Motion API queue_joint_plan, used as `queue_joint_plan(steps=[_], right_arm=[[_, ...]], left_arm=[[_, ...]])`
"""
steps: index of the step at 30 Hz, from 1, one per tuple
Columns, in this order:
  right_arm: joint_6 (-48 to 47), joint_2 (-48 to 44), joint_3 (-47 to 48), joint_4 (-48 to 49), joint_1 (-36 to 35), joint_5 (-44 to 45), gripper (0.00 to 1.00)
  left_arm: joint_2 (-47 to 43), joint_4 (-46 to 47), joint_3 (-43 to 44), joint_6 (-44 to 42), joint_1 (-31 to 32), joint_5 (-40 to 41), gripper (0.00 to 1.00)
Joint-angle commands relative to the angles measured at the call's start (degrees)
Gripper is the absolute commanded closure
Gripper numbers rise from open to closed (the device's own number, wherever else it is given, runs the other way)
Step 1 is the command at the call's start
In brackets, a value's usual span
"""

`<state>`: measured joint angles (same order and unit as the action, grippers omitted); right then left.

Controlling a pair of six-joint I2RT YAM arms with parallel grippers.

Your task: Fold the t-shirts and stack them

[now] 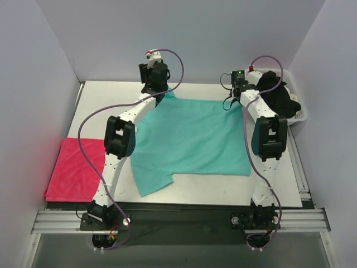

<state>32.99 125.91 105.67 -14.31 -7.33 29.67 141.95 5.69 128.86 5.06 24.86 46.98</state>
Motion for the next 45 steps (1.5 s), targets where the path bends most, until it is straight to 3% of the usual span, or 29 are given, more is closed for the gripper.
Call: queue_joint_plan(steps=[1,6,8,13,21,25,32,35,39,45], right_arm=[[-2.0,-3.1,4.0,0.9,0.1,1.1,0.41],[-3.5,-9.3,-0.3,1.0,0.0,-0.2,0.42],[-3.5,-13.3,-4.9,1.0,-0.4,-1.6,0.43],[-2.8,-21.6,-15.4,-1.0,-2.9,-4.7,0.44],[-0.7,-34.4,-35.0,-7.2,-9.3,-5.1,0.46],[2.5,-41.7,-45.4,-7.8,-10.5,-8.5,0.47],[6.4,-56.4,-59.3,-9.2,-12.3,-10.9,0.47],[7.1,-59.0,-61.9,-9.6,-12.4,-10.7,0.47],[7.0,-59.1,-62.2,-10.0,-12.5,-10.6,0.48],[6.3,-58.5,-62.5,-10.1,-12.6,-10.4,0.48]], left_arm=[[-2.0,5.4,0.9,2.3,-1.5,7.9,0.27],[-9.9,6.9,-7.3,3.3,-1.3,5.9,0.26],[-11.9,0.3,-9.0,5.2,-1.3,3.3,0.26],[-20.5,-18.8,-15.5,19.3,-1.3,-5.1,0.26],[-38.1,-27.5,-39.2,30.7,1.8,-12.7,0.28],[-47.2,-30.2,-54.4,36.1,7.6,-12.6,0.32],[-63.0,-32.5,-72.8,44.3,20.3,-9.2,0.35],[-66.7,-36.1,-77.4,48.6,24.4,-7.9,0.39],[-70.0,-50.6,-79.9,57.8,29.3,-4.2,0.41],[-74.3,-62.4,-82.8,73.1,33.7,-6.8,0.43]])
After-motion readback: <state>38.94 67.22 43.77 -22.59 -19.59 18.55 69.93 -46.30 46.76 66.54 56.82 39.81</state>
